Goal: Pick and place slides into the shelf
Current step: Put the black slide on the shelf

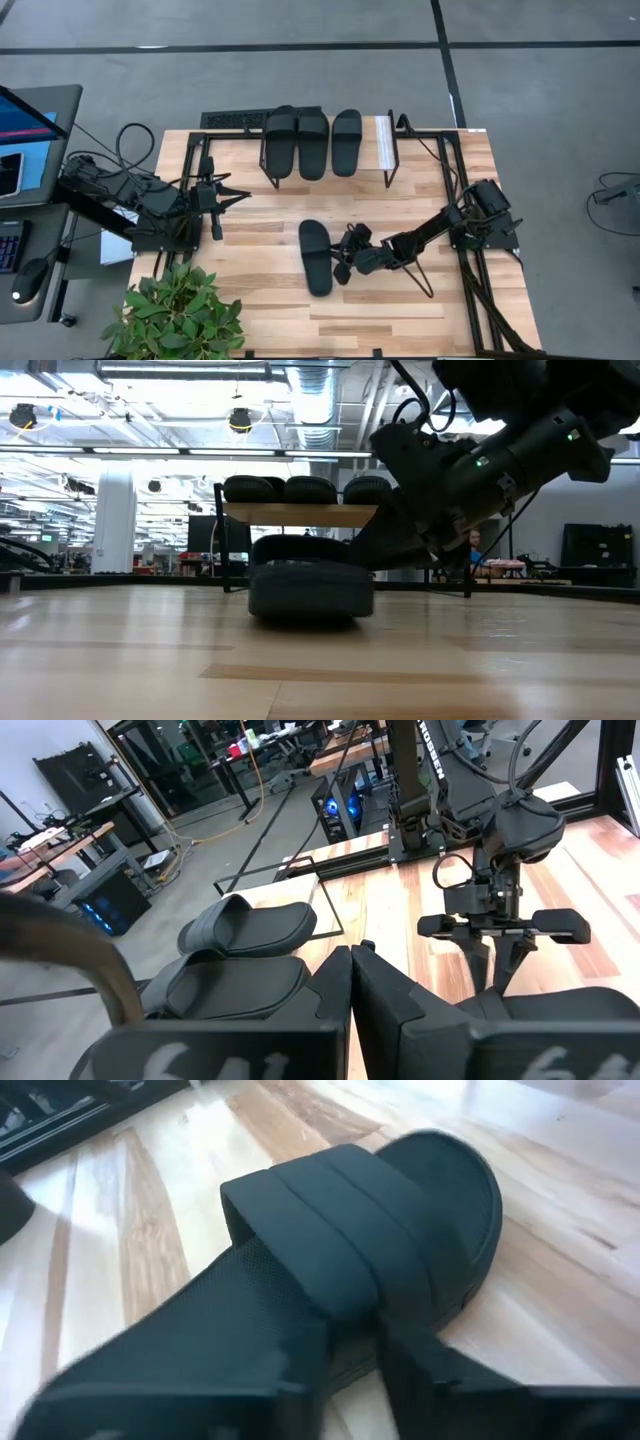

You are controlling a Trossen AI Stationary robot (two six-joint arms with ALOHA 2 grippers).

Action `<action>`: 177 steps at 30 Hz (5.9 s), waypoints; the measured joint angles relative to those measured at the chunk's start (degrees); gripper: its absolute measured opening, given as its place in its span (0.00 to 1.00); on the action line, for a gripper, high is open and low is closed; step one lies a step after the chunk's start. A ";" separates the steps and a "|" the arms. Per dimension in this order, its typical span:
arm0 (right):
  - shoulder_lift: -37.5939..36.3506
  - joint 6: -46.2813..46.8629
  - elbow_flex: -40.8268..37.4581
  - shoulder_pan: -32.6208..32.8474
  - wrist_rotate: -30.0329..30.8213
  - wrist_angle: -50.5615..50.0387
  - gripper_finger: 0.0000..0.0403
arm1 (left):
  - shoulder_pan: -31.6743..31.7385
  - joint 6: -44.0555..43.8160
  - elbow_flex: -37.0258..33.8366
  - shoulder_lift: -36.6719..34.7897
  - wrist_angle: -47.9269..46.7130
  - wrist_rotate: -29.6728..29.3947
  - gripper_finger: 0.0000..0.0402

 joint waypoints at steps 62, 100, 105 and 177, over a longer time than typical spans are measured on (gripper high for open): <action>-0.29 36.05 43.62 11.96 27.09 -94.87 0.00 | -0.01 0.97 0.00 -0.01 -0.28 0.02 0.00; -15.37 29.17 49.83 -16.01 36.55 -117.40 0.00 | 0.00 1.86 0.00 0.00 -0.57 0.00 0.00; -15.10 26.02 49.83 -20.75 35.17 -117.41 0.00 | -0.02 1.79 0.00 0.00 -0.57 0.01 0.00; -14.81 1.06 33.22 -38.58 21.24 -86.08 0.33 | -0.01 -0.96 0.00 -0.01 -0.63 0.02 0.00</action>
